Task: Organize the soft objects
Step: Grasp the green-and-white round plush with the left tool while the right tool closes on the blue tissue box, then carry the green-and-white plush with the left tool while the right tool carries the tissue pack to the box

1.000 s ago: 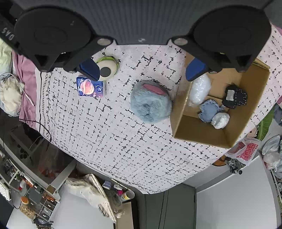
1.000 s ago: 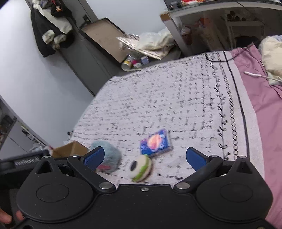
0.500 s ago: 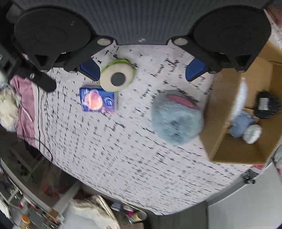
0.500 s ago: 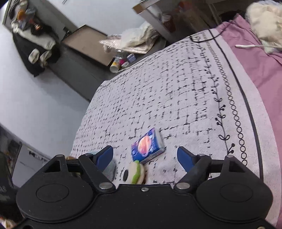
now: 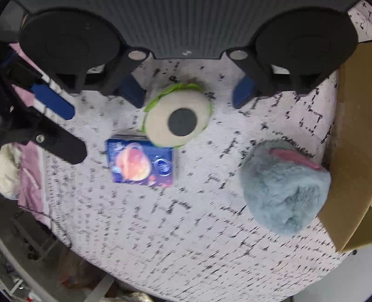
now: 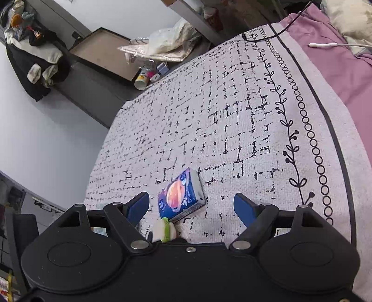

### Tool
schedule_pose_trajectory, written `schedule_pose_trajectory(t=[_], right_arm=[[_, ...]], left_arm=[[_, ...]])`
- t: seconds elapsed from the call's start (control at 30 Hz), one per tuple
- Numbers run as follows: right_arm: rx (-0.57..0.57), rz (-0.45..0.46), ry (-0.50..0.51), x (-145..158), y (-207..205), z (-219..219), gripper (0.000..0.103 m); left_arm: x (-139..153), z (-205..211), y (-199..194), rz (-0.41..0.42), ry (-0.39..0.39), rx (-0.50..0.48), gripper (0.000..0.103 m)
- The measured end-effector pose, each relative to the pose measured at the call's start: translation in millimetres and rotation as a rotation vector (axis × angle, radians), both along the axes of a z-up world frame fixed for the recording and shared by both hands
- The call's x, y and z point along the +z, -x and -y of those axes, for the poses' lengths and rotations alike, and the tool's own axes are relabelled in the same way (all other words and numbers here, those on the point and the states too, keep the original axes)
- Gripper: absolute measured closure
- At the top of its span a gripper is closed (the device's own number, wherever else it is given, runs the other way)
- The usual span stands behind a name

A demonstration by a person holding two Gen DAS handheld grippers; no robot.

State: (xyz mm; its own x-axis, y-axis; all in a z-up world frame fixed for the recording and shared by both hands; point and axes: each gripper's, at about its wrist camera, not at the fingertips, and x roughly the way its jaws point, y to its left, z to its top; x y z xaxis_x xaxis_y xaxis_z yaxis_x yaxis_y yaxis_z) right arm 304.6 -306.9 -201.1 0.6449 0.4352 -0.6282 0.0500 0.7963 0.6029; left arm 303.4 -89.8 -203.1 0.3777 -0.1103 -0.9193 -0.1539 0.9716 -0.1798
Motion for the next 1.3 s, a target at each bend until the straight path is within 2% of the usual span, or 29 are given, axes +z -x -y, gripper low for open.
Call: schedule_pose_trajectory(t=[0.07,0.17,0.27,0.4,0.73,0.83,0.87,0.93,1.0,1.3], right_arm=[[0.009,-0.007,-0.001,-3.8,-3.9,-1.5,0.025],[0.023,-0.012,0.001,-8.7,-8.7,-6.5,0.025],[0.03,-0.013,-0.002,-13.2,-14.1,-11.0,0.026],[0.042,-0.002,0.01,-15.9,-17.9,-16.7,0.034],[0.054,-0.012,-0.031,-23.8,-28.9,-19.3,0.034],[0.046,-0.026,-0.085,-28.8,-34.1,-17.9,0.034],[0.046,-0.029,-0.102,-30.6,-35.7,-17.6,0.037],[0.051,-0.042,-0.113,-34.8,-38.2,-18.5,0.049],[0.065,-0.077,-0.125,-40.8,-39.8,-19.2,0.077],[0.055,-0.063,-0.113,-21.4,-11.8,-14.0,0.084]], left_arm=[[1.5,-2.9,-0.8,0.015,-0.011,0.005,0.046],[4.1,-10.1,-3.0,0.014,-0.001,0.009,0.06],[6.7,-15.9,-4.0,0.007,-0.018,0.016,0.062],[7.1,-21.1,-2.5,-0.003,-0.026,0.021,0.062],[12.0,-25.6,5.5,-0.019,-0.036,0.003,0.062],[16.2,-27.7,6.4,-0.012,-0.042,-0.005,0.062],[17.4,-29.0,6.7,-0.01,-0.044,-0.005,0.062],[19.6,-31.7,7.9,-0.009,-0.047,-0.005,0.062],[22.2,-33.6,9.4,-0.008,-0.047,-0.005,0.062],[42.6,-39.9,24.6,0.042,-0.045,0.004,0.062]])
